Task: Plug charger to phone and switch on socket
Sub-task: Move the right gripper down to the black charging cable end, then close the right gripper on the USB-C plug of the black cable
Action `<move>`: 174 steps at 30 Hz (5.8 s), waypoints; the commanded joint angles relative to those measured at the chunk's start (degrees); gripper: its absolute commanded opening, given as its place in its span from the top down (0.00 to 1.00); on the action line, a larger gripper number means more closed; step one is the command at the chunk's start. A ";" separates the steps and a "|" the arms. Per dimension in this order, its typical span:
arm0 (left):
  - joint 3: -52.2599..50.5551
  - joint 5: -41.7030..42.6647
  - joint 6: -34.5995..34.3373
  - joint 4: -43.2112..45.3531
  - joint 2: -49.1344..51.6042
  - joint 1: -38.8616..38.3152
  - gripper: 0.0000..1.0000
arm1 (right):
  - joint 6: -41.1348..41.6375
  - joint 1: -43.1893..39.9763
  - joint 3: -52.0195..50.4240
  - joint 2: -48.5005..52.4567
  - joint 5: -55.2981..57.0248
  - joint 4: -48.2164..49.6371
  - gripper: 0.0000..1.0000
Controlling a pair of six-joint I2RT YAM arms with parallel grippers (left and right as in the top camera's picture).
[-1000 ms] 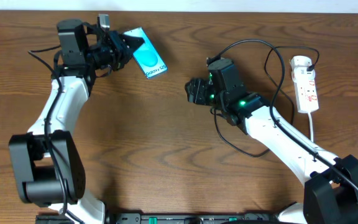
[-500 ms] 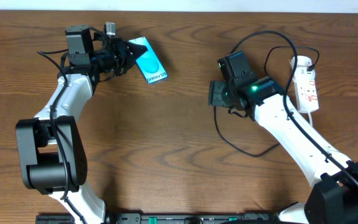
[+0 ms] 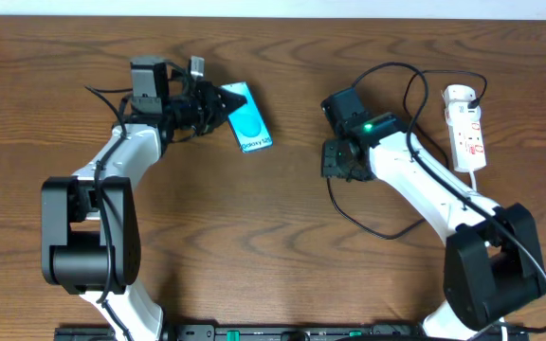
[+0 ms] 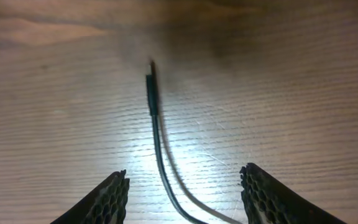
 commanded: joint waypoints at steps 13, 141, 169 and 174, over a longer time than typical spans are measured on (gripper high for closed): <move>-2.43 -1.62 4.63 0.52 0.02 0.22 0.93 | -0.33 1.88 0.79 3.80 0.83 1.75 0.44; -2.43 -1.64 5.25 0.48 0.02 0.22 0.93 | -1.33 2.78 0.68 12.81 2.56 11.17 0.87; -2.43 -1.64 5.25 0.50 0.02 0.22 0.93 | -1.31 2.78 0.68 12.81 2.56 11.15 0.99; -2.43 -1.64 5.25 0.50 0.02 0.22 0.93 | -1.31 2.78 0.68 12.81 2.32 11.13 0.99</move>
